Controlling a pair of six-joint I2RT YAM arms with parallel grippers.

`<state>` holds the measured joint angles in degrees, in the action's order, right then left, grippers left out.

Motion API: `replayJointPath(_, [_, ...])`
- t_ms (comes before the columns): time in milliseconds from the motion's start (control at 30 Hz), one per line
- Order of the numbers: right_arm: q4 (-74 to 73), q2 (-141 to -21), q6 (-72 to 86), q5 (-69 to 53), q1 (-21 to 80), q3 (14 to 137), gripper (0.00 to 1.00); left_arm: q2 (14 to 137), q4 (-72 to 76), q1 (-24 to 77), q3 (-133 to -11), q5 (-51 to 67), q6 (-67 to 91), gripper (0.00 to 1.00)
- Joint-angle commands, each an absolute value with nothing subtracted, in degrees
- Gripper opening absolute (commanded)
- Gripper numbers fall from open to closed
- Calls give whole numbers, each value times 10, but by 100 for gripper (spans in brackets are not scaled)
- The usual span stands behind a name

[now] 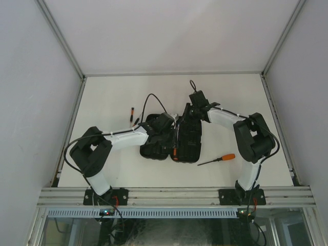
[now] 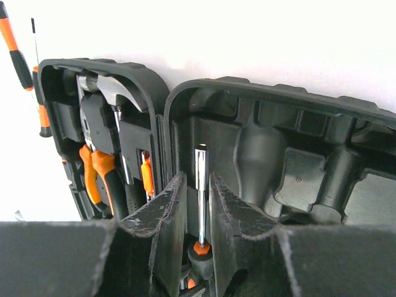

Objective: Sort the tools into containers
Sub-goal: Adjust the screwdriver in the storage box.

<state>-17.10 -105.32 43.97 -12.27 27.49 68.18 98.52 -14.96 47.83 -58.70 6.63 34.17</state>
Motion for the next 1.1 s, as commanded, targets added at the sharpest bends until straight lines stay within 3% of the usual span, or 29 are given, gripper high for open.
replayJointPath(0, [-183, -1067, 439, -106, 282, 723, 21, 994, -137, 470, -551, 75, 345, 26])
replayJointPath(767, [-278, -1116, 412, -5, 317, 799, 14, 987, -130, 468, -539, 82, 344, 25])
replayJointPath(1067, [-298, -1140, 400, -14, 320, 814, 6, 990, -129, 467, -540, 83, 345, 24])
